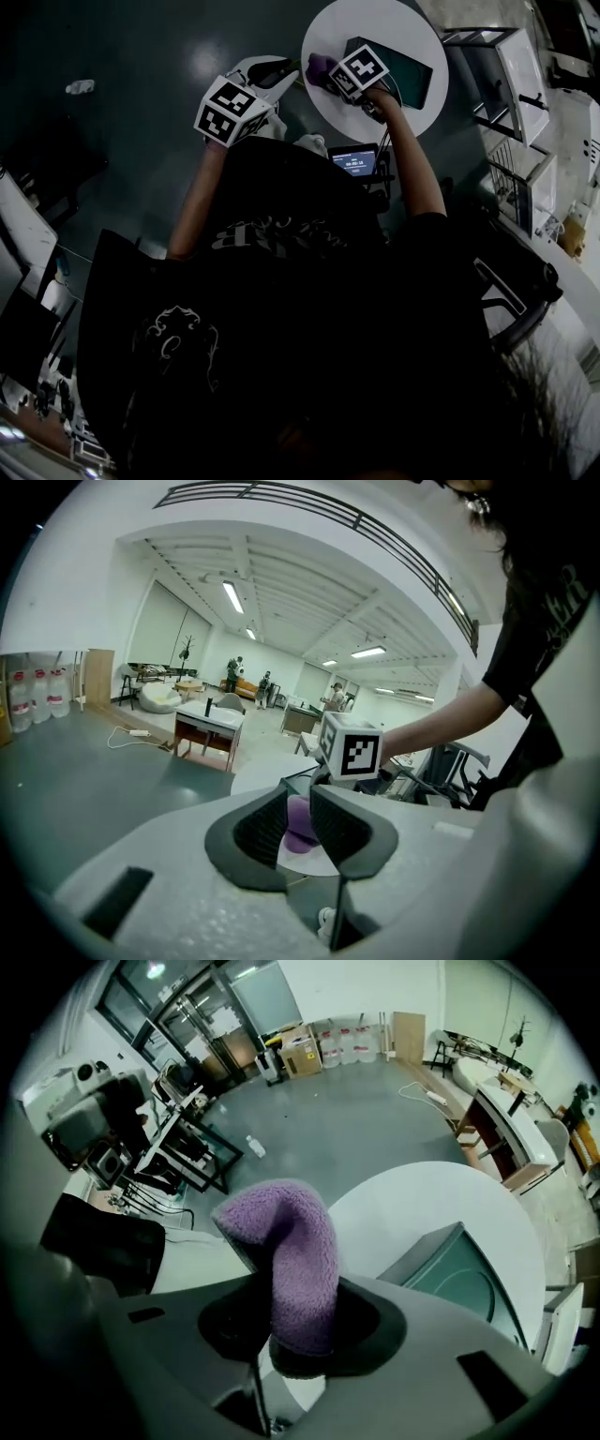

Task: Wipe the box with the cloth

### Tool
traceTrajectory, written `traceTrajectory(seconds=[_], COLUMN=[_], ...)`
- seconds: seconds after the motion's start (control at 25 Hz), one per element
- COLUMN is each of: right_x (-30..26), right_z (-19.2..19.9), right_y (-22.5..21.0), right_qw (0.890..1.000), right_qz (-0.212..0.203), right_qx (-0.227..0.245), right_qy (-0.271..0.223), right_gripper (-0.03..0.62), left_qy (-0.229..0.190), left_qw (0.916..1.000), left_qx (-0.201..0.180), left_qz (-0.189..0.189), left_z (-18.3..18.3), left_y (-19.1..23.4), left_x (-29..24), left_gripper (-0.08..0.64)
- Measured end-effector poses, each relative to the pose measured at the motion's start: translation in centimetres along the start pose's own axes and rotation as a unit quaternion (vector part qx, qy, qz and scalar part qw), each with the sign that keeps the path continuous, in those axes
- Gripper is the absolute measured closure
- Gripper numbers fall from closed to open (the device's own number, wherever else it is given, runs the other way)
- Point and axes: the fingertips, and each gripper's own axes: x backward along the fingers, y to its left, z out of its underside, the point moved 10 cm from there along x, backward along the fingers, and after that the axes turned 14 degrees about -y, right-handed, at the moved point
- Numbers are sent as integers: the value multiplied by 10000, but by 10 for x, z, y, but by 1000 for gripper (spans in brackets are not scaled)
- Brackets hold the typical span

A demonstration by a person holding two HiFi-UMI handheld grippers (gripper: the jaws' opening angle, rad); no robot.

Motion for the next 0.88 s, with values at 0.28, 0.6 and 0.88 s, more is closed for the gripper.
traceTrajectory(seconds=[0.28, 0.6, 0.88], right_x=[60, 147, 198], right_z=[51, 143, 232], right_y=[3, 32, 77], right_qw=[9911, 9535, 9199], right_qz=[426, 993, 1217], right_qx=[-789, -1537, -1812], right_qy=[-989, -2393, -3259], right_gripper=[482, 482, 482], left_qy=[61, 119, 214], left_qw=[9993, 9947, 9914], left_qx=[-151, -419, -496], left_qz=[346, 932, 1191], left_z=[-6, -2, 24], left_y=[-27, -113, -220], left_x=[-30, -70, -80], left_gripper=[488, 488, 488])
